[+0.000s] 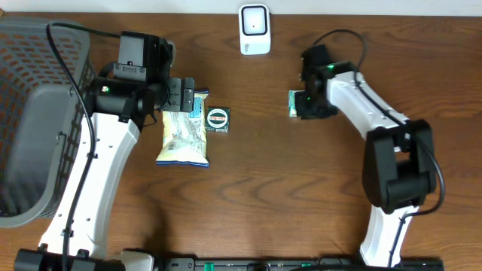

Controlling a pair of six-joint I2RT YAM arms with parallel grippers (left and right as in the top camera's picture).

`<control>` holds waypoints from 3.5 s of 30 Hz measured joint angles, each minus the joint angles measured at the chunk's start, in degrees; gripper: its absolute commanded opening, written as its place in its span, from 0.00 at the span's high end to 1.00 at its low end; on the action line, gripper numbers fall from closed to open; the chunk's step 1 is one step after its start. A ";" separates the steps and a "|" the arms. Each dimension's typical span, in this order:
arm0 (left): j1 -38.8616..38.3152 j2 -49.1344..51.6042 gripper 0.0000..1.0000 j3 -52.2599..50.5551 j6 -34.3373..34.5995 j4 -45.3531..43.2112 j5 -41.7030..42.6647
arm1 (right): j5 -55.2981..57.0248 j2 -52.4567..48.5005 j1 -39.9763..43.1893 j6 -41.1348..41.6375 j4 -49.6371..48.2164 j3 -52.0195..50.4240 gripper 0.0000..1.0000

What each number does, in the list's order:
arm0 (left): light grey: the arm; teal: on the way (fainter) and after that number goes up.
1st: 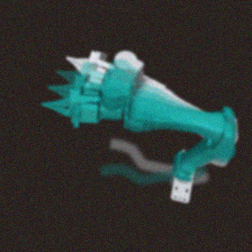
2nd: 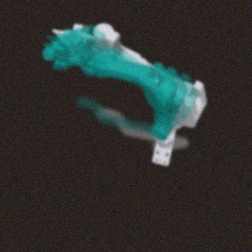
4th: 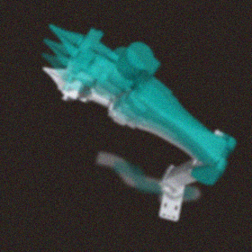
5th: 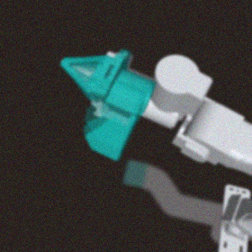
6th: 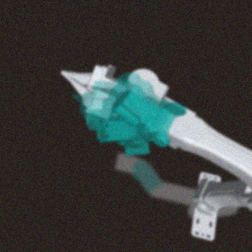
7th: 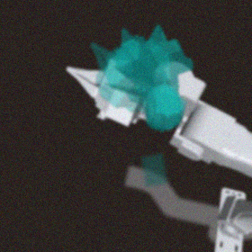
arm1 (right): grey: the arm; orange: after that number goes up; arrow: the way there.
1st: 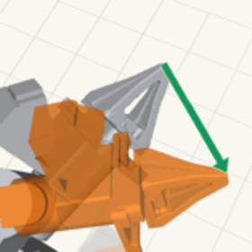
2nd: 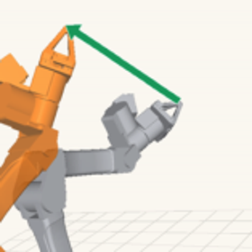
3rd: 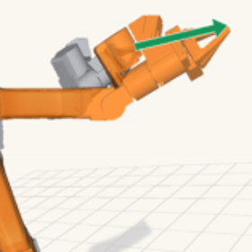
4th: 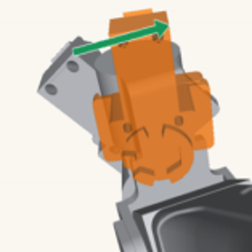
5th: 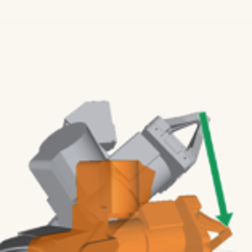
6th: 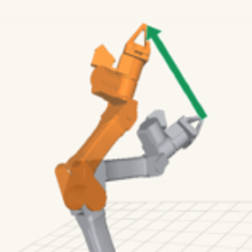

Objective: Scan the item barcode

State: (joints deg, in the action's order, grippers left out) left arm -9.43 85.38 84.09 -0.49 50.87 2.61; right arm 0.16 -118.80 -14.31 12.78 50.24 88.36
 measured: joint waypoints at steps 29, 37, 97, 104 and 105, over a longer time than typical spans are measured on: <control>0.00 0.00 0.02 0.00 0.00 0.00 0.02 | -11.78 2.21 3.26 11.82 -15.87 -9.75 0.74; 0.00 0.00 0.02 0.00 -0.02 0.02 0.02 | -12.55 2.93 3.65 12.63 -19.26 -12.31 0.99; 0.00 0.00 0.02 0.00 -0.02 0.00 0.02 | -17.73 18.67 -10.86 -8.24 13.42 -9.29 0.99; 0.00 0.00 0.02 0.00 -0.02 0.02 0.02 | -12.00 18.67 -11.39 -8.24 14.67 -14.62 0.99; 0.00 0.00 0.03 0.00 -0.02 0.00 0.02 | -10.51 18.67 -11.34 -7.89 14.51 -15.50 0.99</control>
State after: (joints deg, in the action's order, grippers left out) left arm -9.43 85.38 84.09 -0.51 50.87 2.63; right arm -10.35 -100.14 -25.65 4.89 64.75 72.86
